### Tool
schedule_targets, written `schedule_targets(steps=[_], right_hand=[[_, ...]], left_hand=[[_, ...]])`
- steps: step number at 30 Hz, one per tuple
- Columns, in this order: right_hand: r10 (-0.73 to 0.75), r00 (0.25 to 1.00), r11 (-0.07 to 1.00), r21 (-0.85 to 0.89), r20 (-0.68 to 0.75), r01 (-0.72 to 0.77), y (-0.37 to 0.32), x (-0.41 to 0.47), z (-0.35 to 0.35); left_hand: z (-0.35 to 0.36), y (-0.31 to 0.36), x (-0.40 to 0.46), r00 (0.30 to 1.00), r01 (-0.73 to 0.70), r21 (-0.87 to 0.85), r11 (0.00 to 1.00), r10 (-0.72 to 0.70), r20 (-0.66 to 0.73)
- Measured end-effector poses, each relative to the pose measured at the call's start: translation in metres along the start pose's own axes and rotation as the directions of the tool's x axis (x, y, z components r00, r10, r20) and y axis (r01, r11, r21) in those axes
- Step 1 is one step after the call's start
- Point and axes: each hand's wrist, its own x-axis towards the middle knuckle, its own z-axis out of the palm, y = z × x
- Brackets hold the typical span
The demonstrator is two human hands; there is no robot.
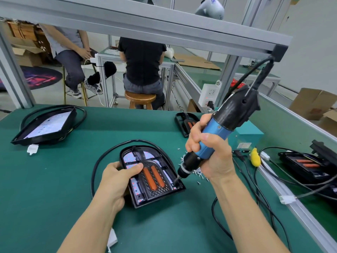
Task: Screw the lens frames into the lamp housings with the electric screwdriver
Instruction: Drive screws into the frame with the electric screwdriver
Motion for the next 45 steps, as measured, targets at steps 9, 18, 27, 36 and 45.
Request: schedule_targets(steps=[9,18,27,36,45], right_hand=[[-0.193,0.939,0.981,-0.044,-0.286,0.188,-0.011,-0.002,0.004],[-0.336,0.807,0.942,-0.162,-0.485,0.295,-0.075,-0.014,-0.02],[-0.339,0.792,0.939,-0.134,-0.509,0.316,-0.088,-0.045,-0.032],[-0.351,0.758,0.933,-0.142,-0.55,0.33,-0.1,-0.066,-0.041],[-0.348,0.75,0.934,-0.133,-0.563,0.333,-0.104,-0.073,-0.044]], left_hand=[[0.0,-0.009,-0.015,0.999,0.02,-0.15,0.989,-0.025,-0.036],[-0.042,0.005,-0.05,0.997,0.039,0.576,0.816,0.005,-0.075],[0.05,0.021,-0.069,0.56,-0.715,0.698,-0.029,0.574,0.598],[0.134,-0.021,-0.022,0.702,-0.643,0.684,-0.345,0.089,0.706],[0.137,-0.03,-0.022,0.681,-0.612,0.665,-0.427,0.143,0.718]])
